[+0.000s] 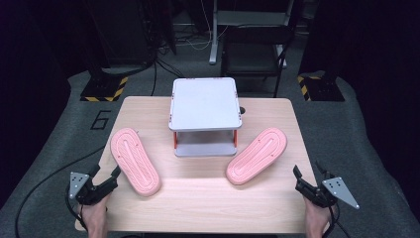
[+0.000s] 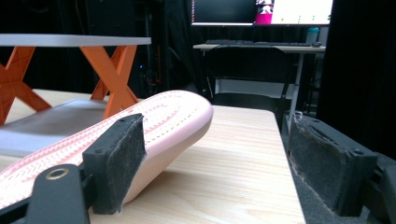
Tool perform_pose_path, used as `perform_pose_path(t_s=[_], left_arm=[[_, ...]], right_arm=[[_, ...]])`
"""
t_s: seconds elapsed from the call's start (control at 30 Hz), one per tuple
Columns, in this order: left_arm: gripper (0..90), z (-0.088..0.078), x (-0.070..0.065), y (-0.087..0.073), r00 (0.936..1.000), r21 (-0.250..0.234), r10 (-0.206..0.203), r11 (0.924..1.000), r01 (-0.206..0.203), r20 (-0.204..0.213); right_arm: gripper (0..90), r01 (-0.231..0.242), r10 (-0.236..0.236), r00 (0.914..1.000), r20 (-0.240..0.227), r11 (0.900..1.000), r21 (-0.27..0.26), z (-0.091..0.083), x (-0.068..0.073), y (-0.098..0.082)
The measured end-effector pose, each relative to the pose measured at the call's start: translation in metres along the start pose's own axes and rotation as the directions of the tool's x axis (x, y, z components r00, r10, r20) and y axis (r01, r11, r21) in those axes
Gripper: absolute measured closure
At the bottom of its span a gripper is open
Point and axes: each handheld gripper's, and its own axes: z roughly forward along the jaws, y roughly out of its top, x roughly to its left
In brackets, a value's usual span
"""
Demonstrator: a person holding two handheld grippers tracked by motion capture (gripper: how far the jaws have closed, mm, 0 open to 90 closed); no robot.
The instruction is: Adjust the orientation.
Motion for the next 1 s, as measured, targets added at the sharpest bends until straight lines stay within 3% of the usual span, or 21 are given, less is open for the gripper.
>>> perform_pose_path(t_s=[0.27, 0.4, 0.6, 0.73, 0.9, 0.93, 1.0], left_arm=[[16.5, 0.0, -0.001, -0.001, 0.9999, 0.009, -0.006, 0.9999, 0.006, -0.013], [16.7, 0.0, -0.001, -0.002, 0.9998, 0.009, -0.003, 1.0, 0.003, -0.02], [17.1, -0.003, 0.001, -0.003, 0.9992, 0.013, -0.017, 0.9998, 0.017, -0.035], [17.3, -0.003, 0.001, -0.003, 0.9991, 0.014, -0.02, 0.9997, 0.021, -0.039], [17.8, -0.002, -0.001, -0.004, 0.9992, 0.025, -0.018, 0.9995, 0.019, -0.035], [17.9, -0.003, -0.001, -0.004, 0.9993, 0.023, -0.019, 0.9995, 0.02, -0.032], [18.0, -0.003, -0.001, -0.004, 0.9991, 0.016, -0.022, 0.9996, 0.022, -0.037]], right_arm=[[17.7, 0.002, -0.002, 0.9999, -0.016, 0.999, 0.051, 0.007, 0.007, -0.003], [17.4, 0.028, -0.026, 0.9993, -0.027, 0.997, 0.077, 0.011, 0.012, -0.001], [15.8, 0.074, -0.069, 0.9968, -0.039, 0.989, 0.129, 0.038, 0.026, 0.014], [15.7, 0.071, -0.066, 0.9972, -0.036, 0.986, 0.15, 0.055, 0.034, 0.017], [15.7, 0.083, -0.075, 0.9962, -0.044, 0.972, 0.219, 0.071, 0.041, 0.012], [15.7, 0.093, -0.084, 0.9954, -0.046, 0.956, 0.279, 0.078, 0.043, 0.006], [15.2, 0.096, -0.086, 0.9953, -0.045, 0.945, 0.312, 0.081, 0.043, 0.001]])
